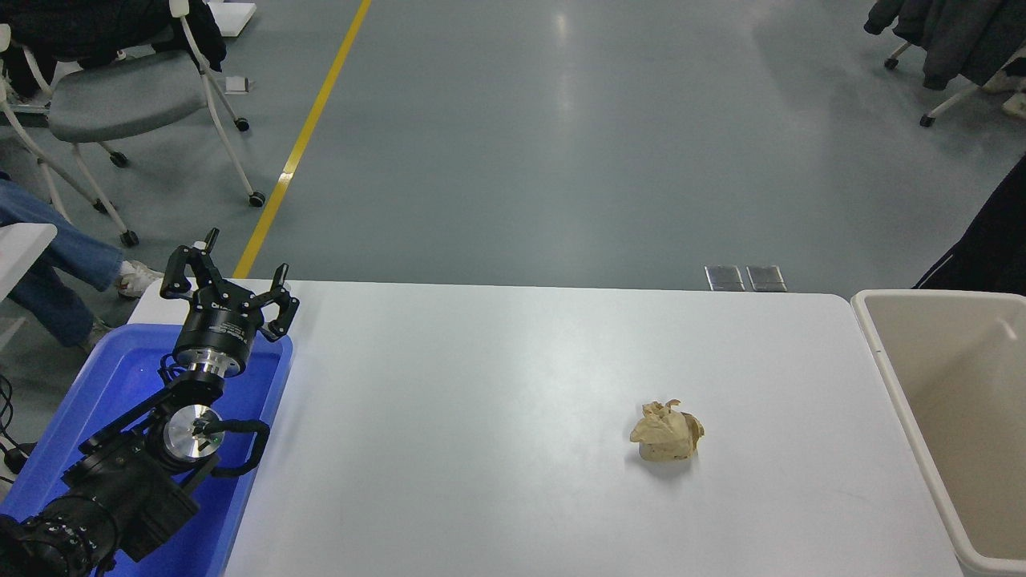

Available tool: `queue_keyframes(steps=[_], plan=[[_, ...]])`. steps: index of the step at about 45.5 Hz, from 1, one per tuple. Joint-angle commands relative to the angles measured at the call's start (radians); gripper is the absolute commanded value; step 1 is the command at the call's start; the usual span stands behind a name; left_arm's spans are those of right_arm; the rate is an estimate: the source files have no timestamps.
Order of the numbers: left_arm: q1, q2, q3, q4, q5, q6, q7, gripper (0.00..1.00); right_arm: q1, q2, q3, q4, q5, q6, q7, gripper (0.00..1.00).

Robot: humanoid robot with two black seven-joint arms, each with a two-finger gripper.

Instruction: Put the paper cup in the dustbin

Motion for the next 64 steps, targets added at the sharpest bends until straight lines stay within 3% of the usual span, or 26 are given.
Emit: queue_keyframes(steps=[1,19,20,22,24,30,39,43,64], plan=[[0.0,0.0,0.0,0.0,0.0,0.0,0.0,1.0,0.004,0.122,0.075,-0.108,0.008,0.015,-0.043,0.0],[0.0,0.0,0.0,0.0,0.0,0.0,0.0,1.0,0.067,0.166,0.155,-0.132,0.003,0.002,-0.091,0.0],[0.0,0.0,0.0,0.0,0.0,0.0,0.0,1.0,0.069,0.168,0.153,-0.132,-0.003,0.0,-0.091,0.05],[0.0,0.0,0.0,0.0,0.0,0.0,0.0,1.0,0.07,0.17,0.153,-0.134,-0.006,-0.005,-0.091,0.38],[0.0,0.0,0.0,0.0,0.0,0.0,0.0,1.0,0.07,0.171,0.153,-0.134,-0.006,-0.011,-0.091,0.61],[0.0,0.0,-0.002,0.0,0.0,0.0,0.0,1.0,0.07,0.171,0.147,-0.132,-0.009,-0.012,-0.091,0.81],[0.0,0.0,-0.002,0.0,0.0,0.0,0.0,1.0,0.07,0.177,0.155,-0.134,-0.007,-0.014,-0.09,0.85],[0.0,0.0,-0.002,0.0,0.0,0.0,0.0,1.0,0.07,0.177,0.158,-0.134,-0.006,-0.017,-0.089,0.98],[0.0,0.0,0.0,0.0,0.0,0.0,0.0,1.0,0.112,0.2,0.136,-0.129,-0.01,-0.003,-0.083,0.99]])
